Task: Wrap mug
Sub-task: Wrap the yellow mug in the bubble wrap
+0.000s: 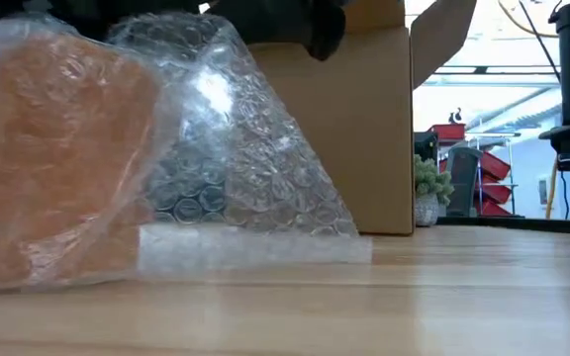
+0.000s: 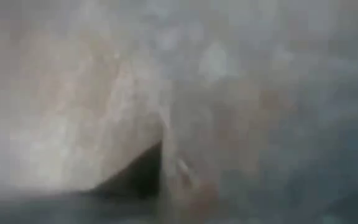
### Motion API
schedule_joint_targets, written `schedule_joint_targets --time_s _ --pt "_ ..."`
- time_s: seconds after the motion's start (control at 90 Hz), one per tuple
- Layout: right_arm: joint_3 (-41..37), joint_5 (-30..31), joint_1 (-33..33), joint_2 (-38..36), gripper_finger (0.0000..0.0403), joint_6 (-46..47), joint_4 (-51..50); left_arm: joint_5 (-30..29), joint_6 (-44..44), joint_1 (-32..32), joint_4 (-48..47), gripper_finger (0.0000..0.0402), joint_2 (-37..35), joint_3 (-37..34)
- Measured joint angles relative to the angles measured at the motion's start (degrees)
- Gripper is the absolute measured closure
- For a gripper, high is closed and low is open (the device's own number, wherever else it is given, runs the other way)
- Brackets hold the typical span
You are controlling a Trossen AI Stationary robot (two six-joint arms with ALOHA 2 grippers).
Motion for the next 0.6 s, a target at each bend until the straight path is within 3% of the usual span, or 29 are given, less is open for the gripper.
schedule_joint_targets --time_s 0.322,0.6 --pt "0.0 0.0 -0.1 3.8 0.028 -0.8 7.8 0.7 0.0 0.4 -0.1 0.02 0.0 0.0" --pt "0.1 0.0 -0.1 5.7 0.0319 -1.8 12.7 0.6 2.1 0.7 1.0 0.0195 0.0 0.1"
